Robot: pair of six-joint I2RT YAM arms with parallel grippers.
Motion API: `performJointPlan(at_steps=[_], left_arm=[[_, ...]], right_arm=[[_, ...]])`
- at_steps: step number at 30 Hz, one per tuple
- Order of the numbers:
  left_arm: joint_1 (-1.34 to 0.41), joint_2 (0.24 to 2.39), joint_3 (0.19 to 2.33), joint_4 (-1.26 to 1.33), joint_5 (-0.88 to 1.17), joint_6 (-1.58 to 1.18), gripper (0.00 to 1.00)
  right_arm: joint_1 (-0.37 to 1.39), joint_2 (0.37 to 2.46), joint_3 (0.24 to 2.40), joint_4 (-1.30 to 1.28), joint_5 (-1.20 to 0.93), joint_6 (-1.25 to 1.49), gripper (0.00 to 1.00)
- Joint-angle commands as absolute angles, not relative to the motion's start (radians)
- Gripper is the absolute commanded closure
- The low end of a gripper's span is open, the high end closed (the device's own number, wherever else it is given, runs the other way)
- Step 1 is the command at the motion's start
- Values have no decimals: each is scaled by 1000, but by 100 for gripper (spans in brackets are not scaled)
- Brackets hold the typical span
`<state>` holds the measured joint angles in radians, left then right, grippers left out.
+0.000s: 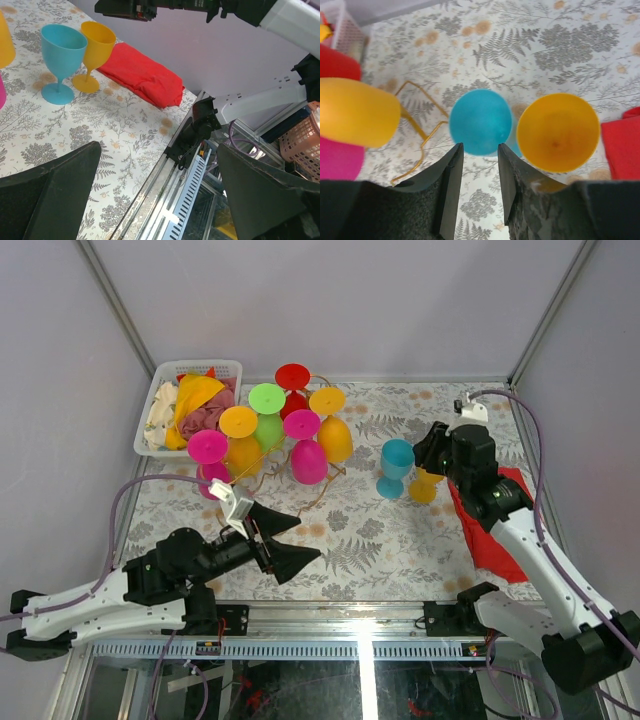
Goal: Take the wine glass off the wine glass rack
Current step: Place the wine glass at the center of the board, then pick up the wine glass from the wine rack.
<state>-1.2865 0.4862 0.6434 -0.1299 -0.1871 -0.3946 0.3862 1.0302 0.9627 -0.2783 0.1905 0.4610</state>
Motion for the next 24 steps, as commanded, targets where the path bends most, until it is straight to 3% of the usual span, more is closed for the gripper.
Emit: performJointPlan(at_steps=[1, 6, 9, 14, 24], left_arm=[[-1284, 452, 638, -103, -208, -420, 0], [-1284, 419, 625, -131, -240, -447, 0], [-1284, 440, 642, -237, -362, -477, 0], [-1284, 462, 663, -285, -377, -474, 0], [-1284, 426, 648, -258, -335, -462, 0]], right_arm=[[382, 925, 918, -179, 28, 588, 57], [383, 823, 824, 7, -124, 748, 46], [383, 800, 774, 134, -216, 877, 44], [397, 872, 778, 309, -416, 1024, 43], [630, 1063, 953, 209, -284, 925, 42]])
